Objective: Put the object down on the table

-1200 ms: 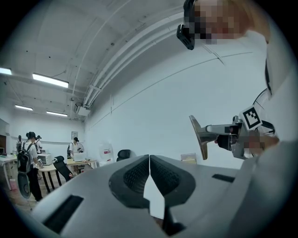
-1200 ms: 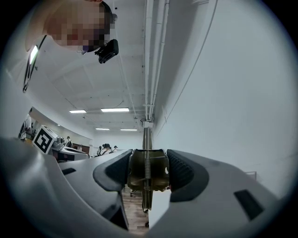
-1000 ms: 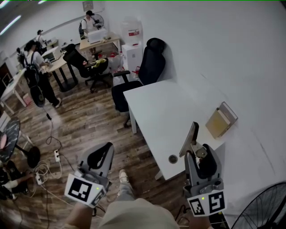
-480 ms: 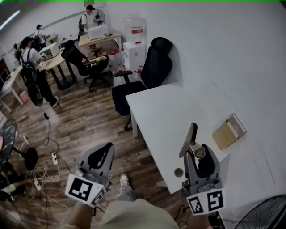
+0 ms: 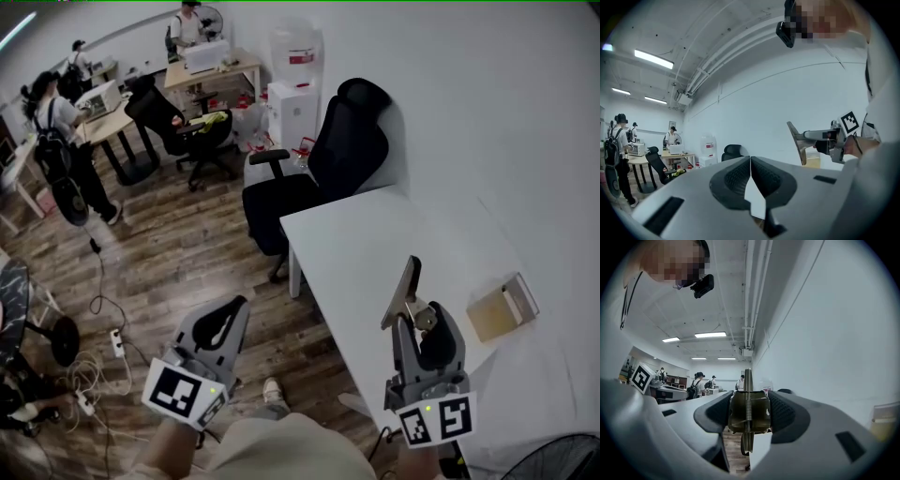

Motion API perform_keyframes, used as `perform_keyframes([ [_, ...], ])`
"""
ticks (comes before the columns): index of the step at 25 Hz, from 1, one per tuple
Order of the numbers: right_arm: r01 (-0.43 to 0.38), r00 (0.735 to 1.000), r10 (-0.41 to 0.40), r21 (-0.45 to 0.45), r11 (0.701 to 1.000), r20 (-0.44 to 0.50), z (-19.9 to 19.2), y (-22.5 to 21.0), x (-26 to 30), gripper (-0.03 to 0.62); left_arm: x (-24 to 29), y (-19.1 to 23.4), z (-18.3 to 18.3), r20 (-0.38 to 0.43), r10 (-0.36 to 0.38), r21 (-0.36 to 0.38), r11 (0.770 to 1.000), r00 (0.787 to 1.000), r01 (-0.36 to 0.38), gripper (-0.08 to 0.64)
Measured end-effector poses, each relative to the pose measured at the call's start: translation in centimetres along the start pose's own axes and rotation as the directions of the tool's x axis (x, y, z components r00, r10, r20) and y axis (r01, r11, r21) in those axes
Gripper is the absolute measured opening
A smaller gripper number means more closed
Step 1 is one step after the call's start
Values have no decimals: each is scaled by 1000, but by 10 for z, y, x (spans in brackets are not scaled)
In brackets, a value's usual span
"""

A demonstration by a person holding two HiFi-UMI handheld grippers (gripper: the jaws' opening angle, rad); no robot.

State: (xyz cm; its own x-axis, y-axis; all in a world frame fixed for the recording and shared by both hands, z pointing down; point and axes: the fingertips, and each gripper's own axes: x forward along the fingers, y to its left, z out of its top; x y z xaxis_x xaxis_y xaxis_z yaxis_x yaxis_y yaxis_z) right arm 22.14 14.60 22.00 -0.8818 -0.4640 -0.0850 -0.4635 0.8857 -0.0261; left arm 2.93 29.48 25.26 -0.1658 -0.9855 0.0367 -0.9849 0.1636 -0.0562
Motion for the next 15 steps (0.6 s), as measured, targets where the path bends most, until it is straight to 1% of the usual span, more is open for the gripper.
perform_keyframes([
  [4,19,1000,-19,-2,1000,0,-7,15,52,244,22,50,-7,-6,-23,-16,1000,1000,22,25],
  [6,30,1000,-30,8,1000,4,-11,18,74,244,35,69,-8,4,-36,-17,999,999,36,25],
  [9,49,999,-49,13,999,-3,-18,20,95,244,50,86,-12,9,-61,-15,998,998,61,25],
  [15,84,996,-83,7,996,-39,-31,22,120,244,66,107,-19,3,-100,-42,994,995,100,25],
])
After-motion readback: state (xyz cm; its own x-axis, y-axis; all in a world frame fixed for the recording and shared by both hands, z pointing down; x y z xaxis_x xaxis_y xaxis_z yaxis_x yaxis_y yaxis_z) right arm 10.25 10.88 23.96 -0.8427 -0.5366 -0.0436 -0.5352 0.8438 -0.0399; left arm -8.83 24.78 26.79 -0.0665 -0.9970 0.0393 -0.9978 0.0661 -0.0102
